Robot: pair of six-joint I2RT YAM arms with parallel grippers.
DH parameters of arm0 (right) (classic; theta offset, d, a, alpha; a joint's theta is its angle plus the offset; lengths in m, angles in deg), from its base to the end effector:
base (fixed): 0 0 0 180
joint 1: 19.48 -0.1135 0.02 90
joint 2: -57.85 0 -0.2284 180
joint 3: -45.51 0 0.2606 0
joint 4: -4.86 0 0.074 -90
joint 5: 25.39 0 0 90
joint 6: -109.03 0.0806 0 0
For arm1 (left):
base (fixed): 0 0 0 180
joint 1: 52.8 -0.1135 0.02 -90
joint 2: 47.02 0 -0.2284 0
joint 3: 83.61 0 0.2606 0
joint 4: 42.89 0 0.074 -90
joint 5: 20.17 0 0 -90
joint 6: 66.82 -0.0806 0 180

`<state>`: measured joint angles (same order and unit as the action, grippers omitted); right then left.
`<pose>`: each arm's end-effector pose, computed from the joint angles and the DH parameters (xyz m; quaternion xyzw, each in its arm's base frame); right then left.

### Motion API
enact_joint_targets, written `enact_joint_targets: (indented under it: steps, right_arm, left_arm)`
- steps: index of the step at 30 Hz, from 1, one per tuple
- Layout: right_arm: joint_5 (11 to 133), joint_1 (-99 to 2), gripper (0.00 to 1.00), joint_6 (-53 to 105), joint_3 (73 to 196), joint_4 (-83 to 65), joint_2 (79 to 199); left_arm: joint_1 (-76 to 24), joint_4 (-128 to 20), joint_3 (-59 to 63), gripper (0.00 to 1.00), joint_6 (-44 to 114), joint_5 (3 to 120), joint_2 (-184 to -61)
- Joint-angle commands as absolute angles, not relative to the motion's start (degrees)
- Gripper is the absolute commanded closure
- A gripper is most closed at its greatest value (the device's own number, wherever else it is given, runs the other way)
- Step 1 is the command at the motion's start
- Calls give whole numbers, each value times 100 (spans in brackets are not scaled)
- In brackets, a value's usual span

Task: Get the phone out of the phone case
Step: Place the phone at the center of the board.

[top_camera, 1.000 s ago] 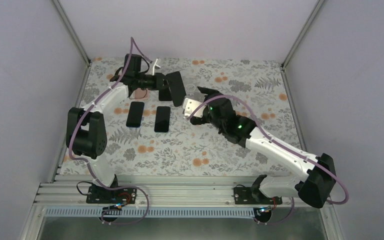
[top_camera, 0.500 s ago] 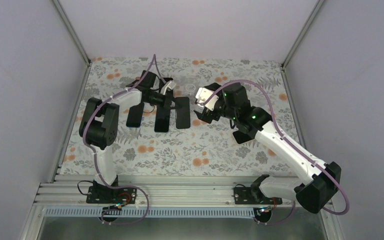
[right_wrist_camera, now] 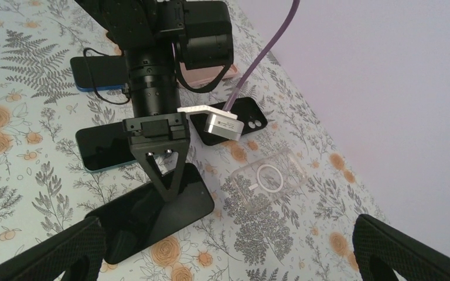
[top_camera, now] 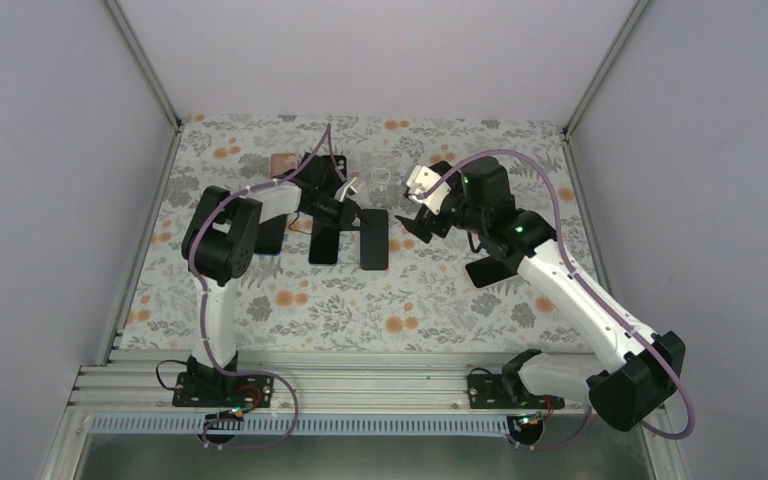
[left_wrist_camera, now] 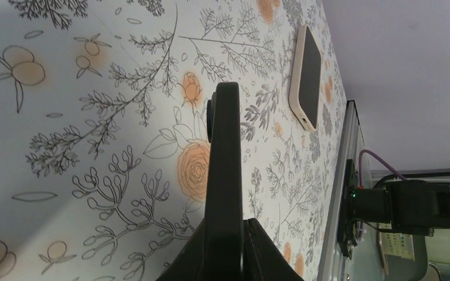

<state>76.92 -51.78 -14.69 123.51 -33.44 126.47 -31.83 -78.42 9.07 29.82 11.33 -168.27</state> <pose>0.2677 0.1896 0.2948 -0.5122 0.6884 0.0861 0.5063 0.3658 -0.2138 0.0797 0.2147 0.8300 -0.5091 0.0763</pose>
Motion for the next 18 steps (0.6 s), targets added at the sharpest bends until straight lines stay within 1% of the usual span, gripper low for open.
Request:
enact_joint_targets:
  steps: [1,8,18]
  right_arm:
    - [7919,-5115,1,-1296,12479,-3357,12507]
    - [7926,-5118,1,-1277,12466,-3355,12498]
    - [7917,-5107,1,-1284,12424,-3367,12498]
  left_arm:
    - [-3197,-7509,1167,90,3122,918,-16940]
    - [-3197,-7455,1239,87,3269,1082,-17196]
    - [-3197,-7131,1347,89,3659,1099,-17548]
